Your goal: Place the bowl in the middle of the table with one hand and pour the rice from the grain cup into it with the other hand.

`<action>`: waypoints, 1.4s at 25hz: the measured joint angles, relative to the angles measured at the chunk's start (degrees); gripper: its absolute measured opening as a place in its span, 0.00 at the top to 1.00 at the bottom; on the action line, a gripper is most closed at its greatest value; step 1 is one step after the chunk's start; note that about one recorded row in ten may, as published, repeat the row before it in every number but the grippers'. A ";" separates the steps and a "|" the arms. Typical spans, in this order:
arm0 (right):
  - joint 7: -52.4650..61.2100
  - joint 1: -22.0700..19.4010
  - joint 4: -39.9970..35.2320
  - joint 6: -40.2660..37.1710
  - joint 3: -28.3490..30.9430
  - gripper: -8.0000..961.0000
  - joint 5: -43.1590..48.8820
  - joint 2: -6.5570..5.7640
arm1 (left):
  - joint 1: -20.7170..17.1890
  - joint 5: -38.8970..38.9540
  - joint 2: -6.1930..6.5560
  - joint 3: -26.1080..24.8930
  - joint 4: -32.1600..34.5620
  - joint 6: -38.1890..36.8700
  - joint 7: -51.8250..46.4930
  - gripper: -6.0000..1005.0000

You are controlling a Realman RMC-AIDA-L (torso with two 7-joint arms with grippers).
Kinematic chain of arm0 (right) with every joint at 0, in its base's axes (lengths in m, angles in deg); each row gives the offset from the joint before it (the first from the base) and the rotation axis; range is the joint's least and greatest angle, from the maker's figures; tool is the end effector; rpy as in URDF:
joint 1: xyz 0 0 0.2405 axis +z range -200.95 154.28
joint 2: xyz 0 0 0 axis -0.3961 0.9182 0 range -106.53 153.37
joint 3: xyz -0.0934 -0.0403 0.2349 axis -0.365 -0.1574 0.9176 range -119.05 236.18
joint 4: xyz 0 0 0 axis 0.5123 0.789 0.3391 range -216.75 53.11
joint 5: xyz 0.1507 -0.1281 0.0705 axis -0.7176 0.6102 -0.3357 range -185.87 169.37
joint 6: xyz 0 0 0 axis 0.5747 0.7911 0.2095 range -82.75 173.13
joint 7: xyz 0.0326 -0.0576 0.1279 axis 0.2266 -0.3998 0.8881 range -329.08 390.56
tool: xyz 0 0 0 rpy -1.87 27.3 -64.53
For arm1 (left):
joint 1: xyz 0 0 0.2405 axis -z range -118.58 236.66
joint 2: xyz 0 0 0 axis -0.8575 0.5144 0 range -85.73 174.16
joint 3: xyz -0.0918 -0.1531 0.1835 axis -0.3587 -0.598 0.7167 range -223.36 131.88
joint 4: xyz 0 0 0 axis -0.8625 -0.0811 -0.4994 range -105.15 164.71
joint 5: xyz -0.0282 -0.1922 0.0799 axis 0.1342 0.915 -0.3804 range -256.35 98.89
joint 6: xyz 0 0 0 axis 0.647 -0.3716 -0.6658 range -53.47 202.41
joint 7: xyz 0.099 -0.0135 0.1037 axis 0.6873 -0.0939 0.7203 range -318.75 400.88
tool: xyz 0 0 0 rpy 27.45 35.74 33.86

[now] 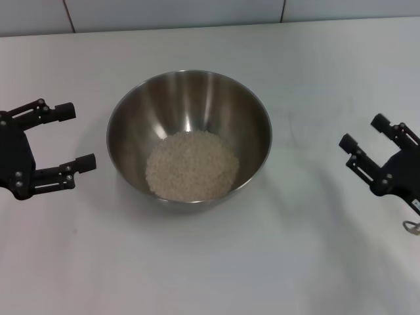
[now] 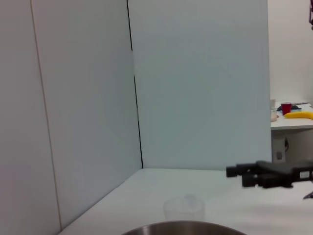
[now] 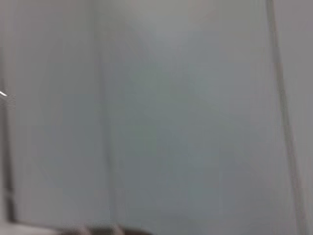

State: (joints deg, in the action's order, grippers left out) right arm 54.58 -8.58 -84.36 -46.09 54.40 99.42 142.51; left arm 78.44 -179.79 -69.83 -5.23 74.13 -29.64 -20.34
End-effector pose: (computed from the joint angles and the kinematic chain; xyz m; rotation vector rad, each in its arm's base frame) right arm 0.3374 0.2278 -0.0241 -1.9568 0.4563 0.9141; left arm -0.2834 0.2813 0.0679 -2.6405 -0.1125 -0.8339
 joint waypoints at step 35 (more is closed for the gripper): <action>21.18 17.91 -21.25 0.00 -15.68 0.28 6.05 0.35 | 0.06 -0.62 -2.01 -2.46 -0.39 0.30 -1.03 0.17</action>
State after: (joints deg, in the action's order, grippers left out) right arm 75.76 9.33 -105.61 -46.09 38.72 105.47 142.87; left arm 78.50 -180.41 -71.84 -7.69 73.74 -29.34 -21.38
